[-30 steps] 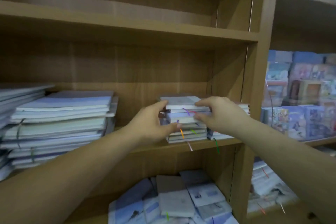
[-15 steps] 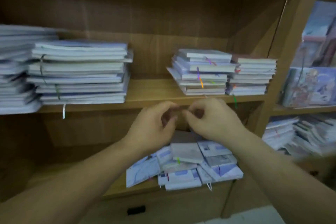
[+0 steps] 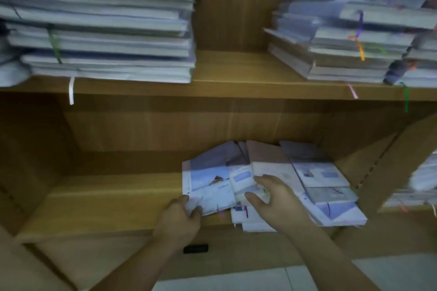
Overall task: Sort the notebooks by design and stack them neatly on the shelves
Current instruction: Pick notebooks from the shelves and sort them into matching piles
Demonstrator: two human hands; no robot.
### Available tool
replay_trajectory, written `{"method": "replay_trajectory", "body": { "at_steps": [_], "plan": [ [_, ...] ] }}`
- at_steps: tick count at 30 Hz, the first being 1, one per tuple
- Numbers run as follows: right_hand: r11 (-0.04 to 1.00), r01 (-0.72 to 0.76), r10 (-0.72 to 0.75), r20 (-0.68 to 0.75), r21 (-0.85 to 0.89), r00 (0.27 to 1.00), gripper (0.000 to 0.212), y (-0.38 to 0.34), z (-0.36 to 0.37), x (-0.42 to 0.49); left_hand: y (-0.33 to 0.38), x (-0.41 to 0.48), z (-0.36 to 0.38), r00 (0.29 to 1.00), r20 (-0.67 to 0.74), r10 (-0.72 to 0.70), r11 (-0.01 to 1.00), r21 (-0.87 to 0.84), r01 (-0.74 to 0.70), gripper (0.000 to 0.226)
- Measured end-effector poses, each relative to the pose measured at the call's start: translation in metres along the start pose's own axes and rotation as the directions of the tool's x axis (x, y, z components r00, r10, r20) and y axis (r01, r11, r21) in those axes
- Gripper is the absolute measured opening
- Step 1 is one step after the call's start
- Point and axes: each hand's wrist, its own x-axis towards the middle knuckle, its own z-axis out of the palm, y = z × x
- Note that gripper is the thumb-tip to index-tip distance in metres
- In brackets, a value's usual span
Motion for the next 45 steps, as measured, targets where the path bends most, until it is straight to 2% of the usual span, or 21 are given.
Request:
{"method": "replay_trajectory", "body": {
  "at_steps": [3,6,9,11,12,14,16,18,23,26,28,29,31,33,35,38,40,45],
  "plan": [
    [0.999,0.021,-0.021,-0.013,-0.041,1.000,0.068,0.013,0.010,0.017,-0.002,0.022,0.011,1.000,0.001,0.005,1.000,0.022,-0.005,0.060],
    [0.994,0.035,-0.034,0.016,-0.103,0.999,0.072,0.023,0.020,0.028,0.005,0.030,0.020,0.998,-0.049,-0.049,0.998,0.028,0.050,0.083],
    [0.978,0.039,-0.042,-0.012,-0.204,0.999,0.085,0.023,0.029,0.037,0.016,0.032,0.030,0.987,-0.099,-0.128,0.991,0.014,0.130,0.081],
    [0.967,0.041,-0.046,-0.013,-0.250,0.999,0.093,0.022,0.034,0.039,0.019,0.038,0.030,0.974,-0.069,-0.214,0.961,-0.196,0.197,0.079],
    [0.967,0.033,-0.035,-0.003,-0.254,0.999,0.092,0.022,0.036,0.040,0.020,0.041,0.029,0.970,-0.009,-0.245,0.915,-0.333,0.228,0.074],
    [0.979,0.007,-0.007,0.001,-0.203,1.000,0.085,0.023,0.037,0.041,0.021,0.047,0.026,0.962,0.119,-0.244,0.795,-0.544,0.269,0.054],
    [0.982,-0.027,0.024,-0.021,-0.189,0.999,0.077,0.026,0.036,0.040,0.024,0.051,0.021,0.962,0.138,-0.236,0.745,-0.610,0.270,0.031],
    [0.968,-0.067,0.061,-0.032,-0.240,0.998,0.078,0.030,0.032,0.040,0.032,0.052,0.009,0.964,0.074,-0.255,0.758,-0.604,0.247,0.018],
    [0.961,-0.058,0.044,-0.059,-0.272,0.997,0.074,0.024,0.032,0.038,0.025,0.055,-0.010,0.954,-0.015,-0.299,0.691,-0.692,0.206,0.026],
    [0.951,0.014,-0.030,-0.047,-0.308,0.998,0.077,0.017,0.039,0.028,0.016,0.055,-0.005,0.950,-0.008,-0.312,0.683,-0.697,0.219,0.023],
    [0.960,0.081,-0.102,-0.066,-0.267,0.993,0.066,0.014,0.038,0.025,0.009,0.056,0.004,0.956,0.012,-0.292,0.732,-0.641,0.231,0.016],
    [0.975,0.084,-0.110,-0.119,-0.205,0.987,0.052,0.013,0.035,0.024,0.007,0.057,0.008,0.959,0.016,-0.285,0.759,-0.607,0.235,0.015],
    [0.994,0.055,-0.075,-0.220,-0.097,0.973,0.035,0.018,0.029,0.024,0.005,0.059,0.014,0.962,0.012,-0.274,0.794,-0.561,0.234,0.018],
    [0.996,-0.003,-0.023,-0.269,-0.094,0.963,0.041,0.025,0.028,0.021,0.010,0.060,0.016,0.967,-0.012,-0.255,0.816,-0.539,0.208,0.019],
    [0.981,-0.136,0.103,-0.219,-0.138,0.970,0.055,0.032,0.031,0.021,0.017,0.060,0.018,0.975,-0.026,-0.221,0.840,-0.513,0.177,0.019],
    [0.955,-0.257,0.238,-0.136,-0.150,0.962,0.067,0.039,0.027,0.021,0.024,0.058,0.017,0.974,0.078,-0.211,0.773,-0.597,0.216,0.017],
    [0.949,-0.309,0.304,-0.081,-0.061,0.949,0.071,0.038,0.023,0.023,0.026,0.060,0.014,0.953,0.191,-0.233,0.709,-0.637,0.301,0.028],
    [0.945,-0.326,0.325,-0.050,-0.022,0.944,0.073,0.038,0.020,0.021,0.028,0.062,0.006,0.898,0.357,-0.260,0.638,-0.634,0.436,0.032]
  ]
}}
